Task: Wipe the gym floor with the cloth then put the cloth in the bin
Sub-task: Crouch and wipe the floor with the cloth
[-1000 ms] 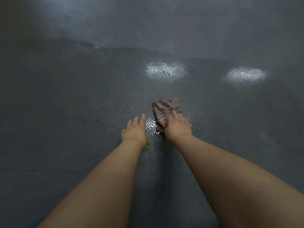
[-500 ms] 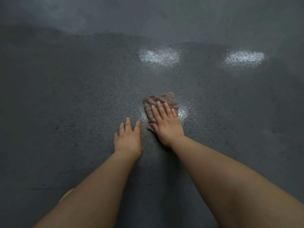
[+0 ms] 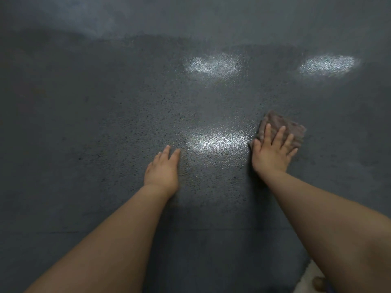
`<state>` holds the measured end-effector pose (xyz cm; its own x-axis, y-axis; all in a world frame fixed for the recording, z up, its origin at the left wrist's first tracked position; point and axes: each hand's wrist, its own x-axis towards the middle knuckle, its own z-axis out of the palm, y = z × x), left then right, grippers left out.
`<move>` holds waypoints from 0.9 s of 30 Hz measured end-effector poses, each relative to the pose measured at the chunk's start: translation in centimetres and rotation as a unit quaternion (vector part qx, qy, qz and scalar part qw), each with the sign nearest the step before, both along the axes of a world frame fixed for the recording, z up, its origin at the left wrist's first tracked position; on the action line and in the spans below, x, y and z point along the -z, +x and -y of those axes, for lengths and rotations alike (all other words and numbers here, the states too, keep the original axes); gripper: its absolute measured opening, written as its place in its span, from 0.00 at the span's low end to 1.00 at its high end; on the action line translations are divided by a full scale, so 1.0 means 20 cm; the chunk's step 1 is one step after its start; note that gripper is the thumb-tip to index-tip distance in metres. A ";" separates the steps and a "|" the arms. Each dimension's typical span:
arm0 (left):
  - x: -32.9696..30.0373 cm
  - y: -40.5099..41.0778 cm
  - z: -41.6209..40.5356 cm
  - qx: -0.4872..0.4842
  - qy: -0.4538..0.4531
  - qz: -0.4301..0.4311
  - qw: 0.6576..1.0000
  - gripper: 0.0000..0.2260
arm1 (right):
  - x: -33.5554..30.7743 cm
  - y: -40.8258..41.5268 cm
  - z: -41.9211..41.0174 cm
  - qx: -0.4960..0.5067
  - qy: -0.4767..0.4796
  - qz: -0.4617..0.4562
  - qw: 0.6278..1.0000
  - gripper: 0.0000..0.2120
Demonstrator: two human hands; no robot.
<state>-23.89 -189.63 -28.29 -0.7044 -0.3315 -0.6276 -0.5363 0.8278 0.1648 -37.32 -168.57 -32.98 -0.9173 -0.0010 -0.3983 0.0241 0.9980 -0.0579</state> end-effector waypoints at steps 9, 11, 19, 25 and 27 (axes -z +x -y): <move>-0.01 0.18 0.19 -0.087 -0.073 0.018 0.993 0.29 | 0.00 0.46 0.44 -0.287 -0.046 0.027 0.956 0.28; -0.01 0.20 0.20 -0.095 -0.074 0.028 0.992 0.30 | -0.01 0.59 0.50 -0.372 -0.078 0.008 0.925 0.26; -0.01 0.22 0.26 -0.125 -0.050 0.080 0.988 0.38 | 0.07 0.69 0.38 -0.700 -0.093 -0.004 0.708 0.23; -0.01 0.20 0.27 -0.156 0.028 0.117 0.980 0.47 | 0.07 0.30 0.42 -0.687 -0.101 -0.053 0.718 0.22; -0.01 0.18 0.28 -0.186 0.047 0.094 0.977 0.40 | 0.06 0.18 0.44 -0.650 -0.077 -0.058 0.754 0.23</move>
<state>-20.34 -195.13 -28.01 -0.4151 -0.4774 -0.7744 -0.8251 0.5561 0.0995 -33.76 -177.44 -34.19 -0.1296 -0.9672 -0.2184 -0.9826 0.1549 -0.1029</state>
